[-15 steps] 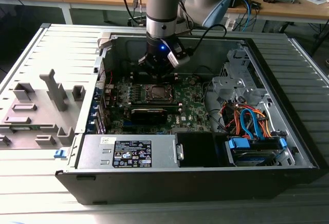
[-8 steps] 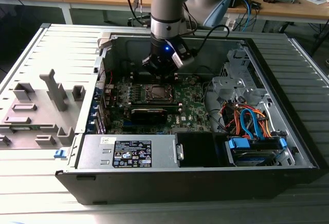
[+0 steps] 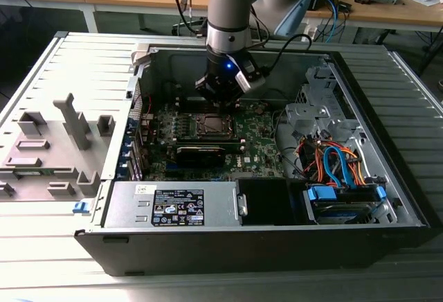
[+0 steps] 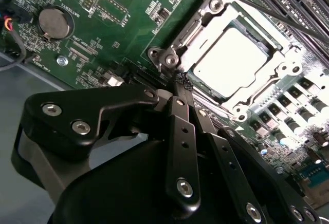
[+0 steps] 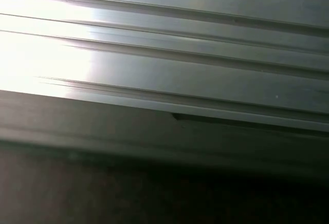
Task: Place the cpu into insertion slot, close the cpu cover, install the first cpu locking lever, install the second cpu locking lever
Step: 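Install the first cpu locking lever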
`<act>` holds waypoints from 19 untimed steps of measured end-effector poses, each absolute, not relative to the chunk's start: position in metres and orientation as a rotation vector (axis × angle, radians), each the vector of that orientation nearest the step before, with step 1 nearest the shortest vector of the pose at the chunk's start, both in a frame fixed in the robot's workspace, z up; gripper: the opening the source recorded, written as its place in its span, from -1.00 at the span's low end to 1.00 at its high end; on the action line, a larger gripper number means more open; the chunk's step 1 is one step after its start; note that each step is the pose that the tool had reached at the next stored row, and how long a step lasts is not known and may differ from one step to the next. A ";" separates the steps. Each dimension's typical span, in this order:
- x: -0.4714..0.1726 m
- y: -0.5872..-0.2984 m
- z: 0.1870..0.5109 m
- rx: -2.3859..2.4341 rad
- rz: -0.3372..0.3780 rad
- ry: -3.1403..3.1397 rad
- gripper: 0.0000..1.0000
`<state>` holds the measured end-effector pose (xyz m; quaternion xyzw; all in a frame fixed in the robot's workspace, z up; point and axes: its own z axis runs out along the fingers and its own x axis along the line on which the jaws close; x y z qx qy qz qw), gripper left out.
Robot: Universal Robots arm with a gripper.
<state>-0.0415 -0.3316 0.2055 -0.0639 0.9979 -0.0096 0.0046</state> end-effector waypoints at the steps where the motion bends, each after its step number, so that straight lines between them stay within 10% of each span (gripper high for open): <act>1: -0.040 -0.332 0.205 -0.200 -0.030 3.126 -0.79; 19: -0.038 -0.331 0.208 -0.200 -0.027 3.125 -0.79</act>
